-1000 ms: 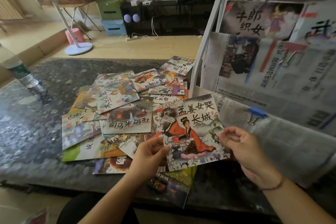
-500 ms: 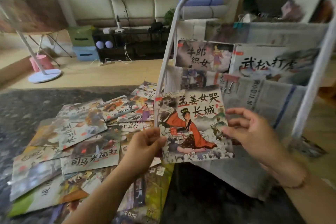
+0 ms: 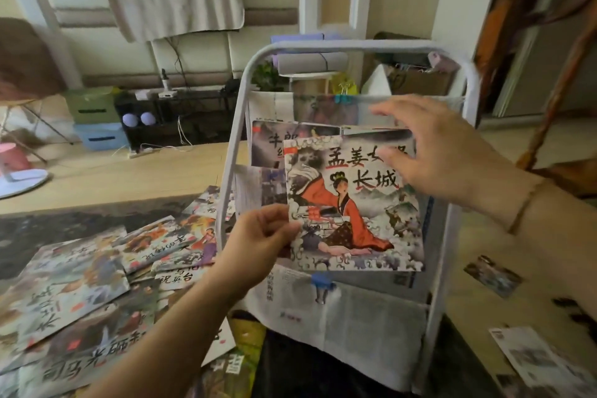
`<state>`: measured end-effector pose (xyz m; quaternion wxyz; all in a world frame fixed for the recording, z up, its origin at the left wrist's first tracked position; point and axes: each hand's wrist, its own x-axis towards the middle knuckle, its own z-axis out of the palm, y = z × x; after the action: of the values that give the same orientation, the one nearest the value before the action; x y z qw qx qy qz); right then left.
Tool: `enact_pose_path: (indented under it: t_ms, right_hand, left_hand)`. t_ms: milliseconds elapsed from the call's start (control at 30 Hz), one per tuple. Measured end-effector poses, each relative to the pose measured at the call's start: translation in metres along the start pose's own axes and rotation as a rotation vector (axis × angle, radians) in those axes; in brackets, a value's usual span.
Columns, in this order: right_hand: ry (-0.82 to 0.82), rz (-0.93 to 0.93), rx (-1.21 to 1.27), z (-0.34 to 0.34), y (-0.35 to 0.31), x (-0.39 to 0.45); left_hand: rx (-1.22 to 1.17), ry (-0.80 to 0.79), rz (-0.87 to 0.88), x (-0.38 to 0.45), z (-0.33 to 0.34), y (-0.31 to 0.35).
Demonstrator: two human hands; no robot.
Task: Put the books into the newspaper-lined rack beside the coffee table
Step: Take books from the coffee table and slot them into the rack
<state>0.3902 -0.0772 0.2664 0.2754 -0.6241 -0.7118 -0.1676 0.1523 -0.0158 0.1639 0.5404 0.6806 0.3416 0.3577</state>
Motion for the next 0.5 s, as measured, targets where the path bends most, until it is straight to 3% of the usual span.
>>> enact_pose_path:
  t_ms: [300, 500]
  right_hand:
    - [-0.082, -0.057, -0.112, 0.0, 0.003, 0.008]
    - [0.154, -0.045, -0.19, -0.024, 0.015, 0.045]
  left_hand:
    - [0.046, -0.015, 0.05, 0.019, 0.007, 0.009]
    - [0.255, 0.253, 0.289, 0.085, 0.014, 0.04]
